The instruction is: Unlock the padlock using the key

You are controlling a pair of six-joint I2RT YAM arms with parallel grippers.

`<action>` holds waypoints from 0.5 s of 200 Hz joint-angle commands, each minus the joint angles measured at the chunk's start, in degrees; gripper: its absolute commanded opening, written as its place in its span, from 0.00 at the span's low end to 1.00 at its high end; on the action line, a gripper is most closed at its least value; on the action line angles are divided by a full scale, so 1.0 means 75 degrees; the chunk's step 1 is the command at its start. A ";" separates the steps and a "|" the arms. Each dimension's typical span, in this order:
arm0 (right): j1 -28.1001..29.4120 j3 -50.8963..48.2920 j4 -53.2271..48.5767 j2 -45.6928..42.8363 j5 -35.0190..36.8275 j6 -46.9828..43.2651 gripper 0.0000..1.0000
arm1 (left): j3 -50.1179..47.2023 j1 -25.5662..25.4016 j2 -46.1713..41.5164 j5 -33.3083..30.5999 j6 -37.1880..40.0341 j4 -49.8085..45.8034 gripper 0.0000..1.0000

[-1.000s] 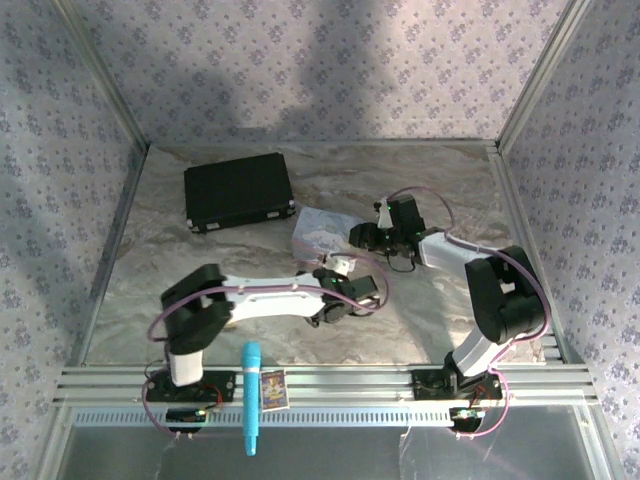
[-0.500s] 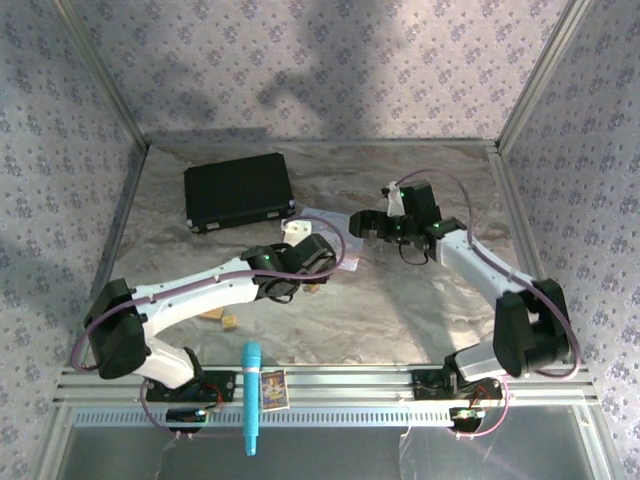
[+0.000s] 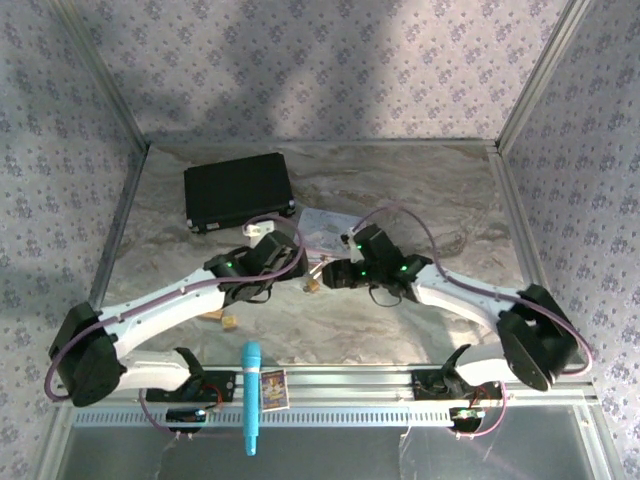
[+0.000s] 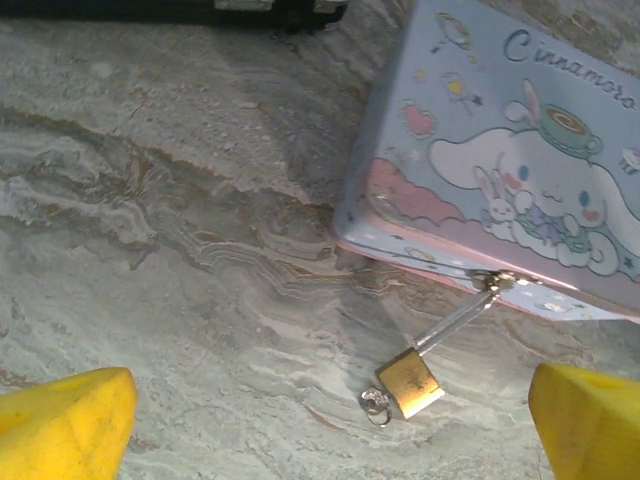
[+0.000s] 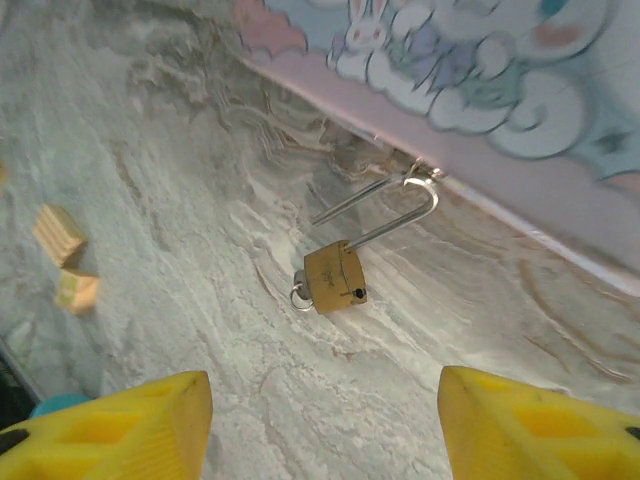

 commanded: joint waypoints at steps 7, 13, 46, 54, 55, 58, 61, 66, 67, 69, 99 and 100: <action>0.0261 0.0513 0.0558 0.0953 0.0408 0.0359 0.61 | -0.0126 0.0083 -0.0214 0.0369 -0.0337 0.0292 1.00; 0.0291 0.0557 0.0666 0.1122 0.0379 0.0392 0.60 | -0.0117 0.0080 -0.0227 0.0364 -0.0316 0.0214 1.00; 0.0539 0.1068 0.0593 0.2120 0.0702 0.0336 0.58 | -0.0368 0.0103 -0.0521 0.0249 -0.0507 0.0190 1.00; 0.0558 0.1136 0.0584 0.2282 0.0755 0.0351 0.58 | -0.0475 0.0114 -0.0597 0.0233 -0.0584 0.0243 1.00; 0.0557 0.1148 0.0584 0.2302 0.0759 0.0357 0.58 | -0.0490 0.0112 -0.0605 0.0234 -0.0588 0.0251 1.00; 0.0567 0.1164 0.0584 0.2358 0.0764 0.0369 0.57 | -0.0519 0.0110 -0.0635 0.0240 -0.0599 0.0268 1.00; 0.0578 0.1185 0.0584 0.2416 0.0773 0.0383 0.57 | -0.0549 0.0109 -0.0653 0.0253 -0.0618 0.0295 1.00; 0.0579 0.1221 0.0584 0.2495 0.0791 0.0401 0.57 | -0.0581 0.0120 -0.0676 0.0257 -0.0649 0.0296 1.00; 0.0580 0.1231 0.0584 0.2508 0.0801 0.0400 0.57 | -0.0590 0.0121 -0.0680 0.0252 -0.0650 0.0295 1.00; 0.0597 0.1245 0.0584 0.2533 0.0816 0.0399 0.57 | -0.0597 0.0121 -0.0689 0.0253 -0.0660 0.0288 1.00; 0.0800 0.1497 0.0226 0.2851 0.1242 0.0301 0.55 | -0.0664 0.0132 -0.0732 0.0223 -0.0653 0.0252 1.00; 0.0813 0.1498 0.0218 0.2862 0.1260 0.0303 0.55 | -0.0661 0.0133 -0.0737 0.0223 -0.0652 0.0249 1.00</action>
